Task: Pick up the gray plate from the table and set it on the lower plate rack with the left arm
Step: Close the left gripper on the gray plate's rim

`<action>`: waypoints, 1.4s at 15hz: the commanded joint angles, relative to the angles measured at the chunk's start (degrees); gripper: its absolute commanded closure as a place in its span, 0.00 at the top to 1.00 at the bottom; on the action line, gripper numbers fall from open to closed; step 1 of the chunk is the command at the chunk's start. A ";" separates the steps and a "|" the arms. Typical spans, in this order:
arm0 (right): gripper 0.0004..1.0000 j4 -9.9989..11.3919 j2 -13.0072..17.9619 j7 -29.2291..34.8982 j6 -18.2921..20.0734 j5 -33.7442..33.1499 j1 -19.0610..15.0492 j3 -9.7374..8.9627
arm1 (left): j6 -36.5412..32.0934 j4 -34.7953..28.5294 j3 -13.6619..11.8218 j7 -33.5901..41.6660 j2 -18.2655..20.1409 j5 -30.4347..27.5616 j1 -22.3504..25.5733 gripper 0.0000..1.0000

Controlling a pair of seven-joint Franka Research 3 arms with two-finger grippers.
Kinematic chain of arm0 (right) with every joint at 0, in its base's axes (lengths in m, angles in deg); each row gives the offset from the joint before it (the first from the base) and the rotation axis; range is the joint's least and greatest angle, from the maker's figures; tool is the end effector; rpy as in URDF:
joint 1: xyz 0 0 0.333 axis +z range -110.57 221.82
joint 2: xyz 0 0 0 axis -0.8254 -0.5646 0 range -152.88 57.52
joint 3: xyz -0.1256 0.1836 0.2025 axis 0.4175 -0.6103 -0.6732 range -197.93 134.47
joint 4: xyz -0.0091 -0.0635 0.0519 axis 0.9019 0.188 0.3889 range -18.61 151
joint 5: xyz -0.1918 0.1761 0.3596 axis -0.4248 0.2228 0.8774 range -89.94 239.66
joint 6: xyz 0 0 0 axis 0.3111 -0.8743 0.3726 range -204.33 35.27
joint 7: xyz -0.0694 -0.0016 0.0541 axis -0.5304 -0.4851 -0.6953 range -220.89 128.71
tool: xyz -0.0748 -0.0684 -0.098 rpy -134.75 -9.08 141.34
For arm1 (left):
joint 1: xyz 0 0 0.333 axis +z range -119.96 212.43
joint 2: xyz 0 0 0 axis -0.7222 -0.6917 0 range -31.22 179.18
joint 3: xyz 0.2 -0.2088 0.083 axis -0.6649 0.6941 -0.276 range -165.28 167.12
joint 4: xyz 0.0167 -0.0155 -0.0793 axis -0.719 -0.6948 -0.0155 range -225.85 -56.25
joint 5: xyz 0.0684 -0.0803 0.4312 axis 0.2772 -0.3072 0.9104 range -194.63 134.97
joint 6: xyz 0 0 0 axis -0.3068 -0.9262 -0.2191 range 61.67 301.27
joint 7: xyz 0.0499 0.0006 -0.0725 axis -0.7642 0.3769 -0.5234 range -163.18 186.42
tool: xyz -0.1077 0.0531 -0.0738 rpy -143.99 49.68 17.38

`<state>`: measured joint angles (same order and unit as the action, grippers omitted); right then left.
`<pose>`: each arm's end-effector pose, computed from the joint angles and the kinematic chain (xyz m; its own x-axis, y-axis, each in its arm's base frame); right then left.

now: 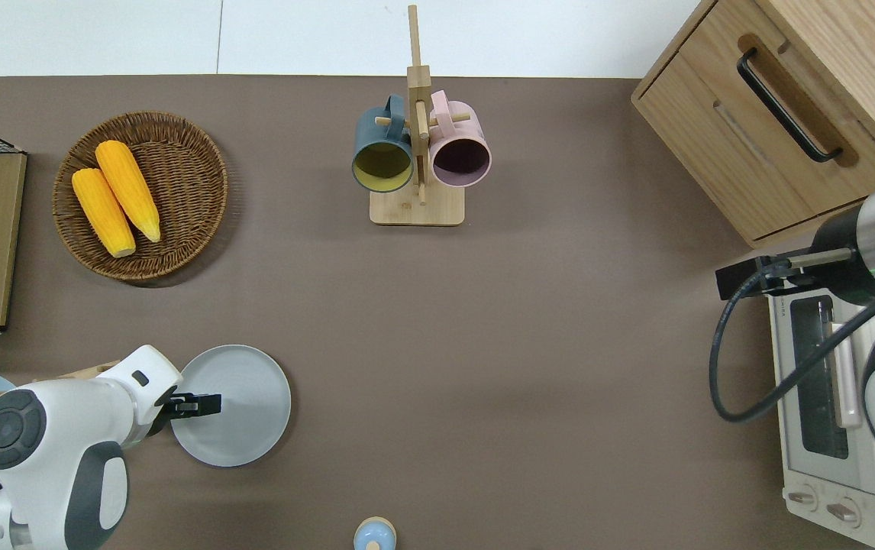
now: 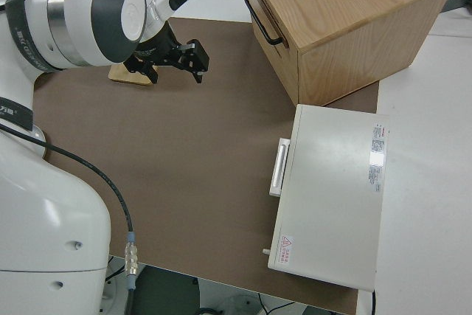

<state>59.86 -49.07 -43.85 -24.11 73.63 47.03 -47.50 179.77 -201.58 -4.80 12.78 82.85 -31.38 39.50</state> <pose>0.5990 0.0704 0.5970 0.9959 0.0841 -0.0328 0.0847 -0.9963 0.0160 0.4509 -0.0108 0.2022 0.9998 -0.0173 0.0017 -0.0174 -0.9993 0.0317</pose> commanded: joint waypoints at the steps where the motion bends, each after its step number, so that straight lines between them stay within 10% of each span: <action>1: 0.98 -0.52 0.15 0.74 0.83 -0.09 -1.08 -1.02 | 2.16 -1.07 -0.43 -0.89 -0.44 -0.12 -1.00 0.98; 4: 0.98 -0.52 0.15 0.74 0.83 -0.09 -1.08 -1.02 | 2.16 -1.07 -0.43 -0.89 -0.52 -0.12 -1.00 0.86; 11: 0.98 -0.52 0.15 0.74 0.83 -0.09 -1.08 -1.02 | 2.07 -1.07 -0.43 -0.89 -0.61 -0.12 -1.61 0.00; 21: 0.98 -0.52 0.15 0.74 0.83 -0.09 -1.08 -1.02 | 0.06 -0.64 -0.52 -0.89 0.44 -0.47 -1.26 0.00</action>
<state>59.86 -49.07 -43.85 -24.11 73.63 47.03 -47.50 180.64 -201.61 -4.98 12.69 82.71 -31.30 39.13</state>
